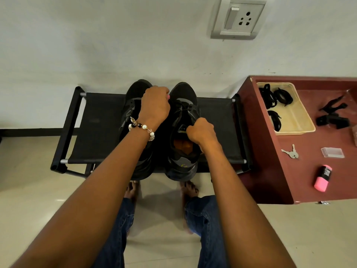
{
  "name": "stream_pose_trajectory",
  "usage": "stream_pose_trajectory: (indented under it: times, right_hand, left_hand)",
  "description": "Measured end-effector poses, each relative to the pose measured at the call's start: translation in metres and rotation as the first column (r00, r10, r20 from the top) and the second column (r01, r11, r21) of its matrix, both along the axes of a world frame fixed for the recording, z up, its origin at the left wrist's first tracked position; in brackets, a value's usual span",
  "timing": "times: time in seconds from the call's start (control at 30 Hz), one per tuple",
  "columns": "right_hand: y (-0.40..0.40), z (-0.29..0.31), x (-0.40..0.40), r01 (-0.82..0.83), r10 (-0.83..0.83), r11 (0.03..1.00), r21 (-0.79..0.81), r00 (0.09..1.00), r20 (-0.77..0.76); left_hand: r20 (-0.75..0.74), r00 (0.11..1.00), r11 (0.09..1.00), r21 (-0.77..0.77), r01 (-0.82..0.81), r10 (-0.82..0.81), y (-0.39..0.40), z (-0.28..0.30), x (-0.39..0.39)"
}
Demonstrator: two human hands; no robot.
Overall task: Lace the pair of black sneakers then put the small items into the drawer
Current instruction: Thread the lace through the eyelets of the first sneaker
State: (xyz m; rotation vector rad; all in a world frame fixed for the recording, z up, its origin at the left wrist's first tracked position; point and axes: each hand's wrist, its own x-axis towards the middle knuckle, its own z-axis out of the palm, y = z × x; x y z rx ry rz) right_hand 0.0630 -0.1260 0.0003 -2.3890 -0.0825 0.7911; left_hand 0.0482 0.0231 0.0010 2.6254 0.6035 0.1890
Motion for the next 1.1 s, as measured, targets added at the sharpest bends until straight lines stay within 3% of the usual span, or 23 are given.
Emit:
stream_pose_trajectory:
  times: [0.4,0.6,0.77,0.93,1.1]
  right_hand:
    - [0.003,0.000,-0.001,-0.013,0.013,1.000,-0.023,1.000,0.001]
    - [0.002,0.000,-0.001,-0.014,0.014,1.000,-0.017,1.000,0.016]
    - [0.003,-0.003,0.000,-0.003,0.003,1.000,-0.014,1.000,0.023]
    - [0.004,-0.005,0.000,0.000,0.000,1.000,-0.022,1.000,0.020]
    - [0.007,-0.008,-0.003,0.012,-0.007,0.998,-0.061,0.998,0.066]
  left_hand:
    - [-0.177,0.981,0.990,0.105,0.095,-0.076,-0.005,-0.003,-0.006]
    - [-0.131,0.988,0.994,-0.081,0.067,-0.078,0.001,-0.001,-0.006]
    - [-0.103,0.993,0.998,-0.015,0.053,-0.054,-0.003,-0.002,-0.006]
    - [-0.147,0.982,0.991,-0.068,0.113,-0.122,0.001,0.001,-0.008]
    - [-0.085,0.991,0.947,-0.314,0.067,-0.098,0.008,0.008,-0.006]
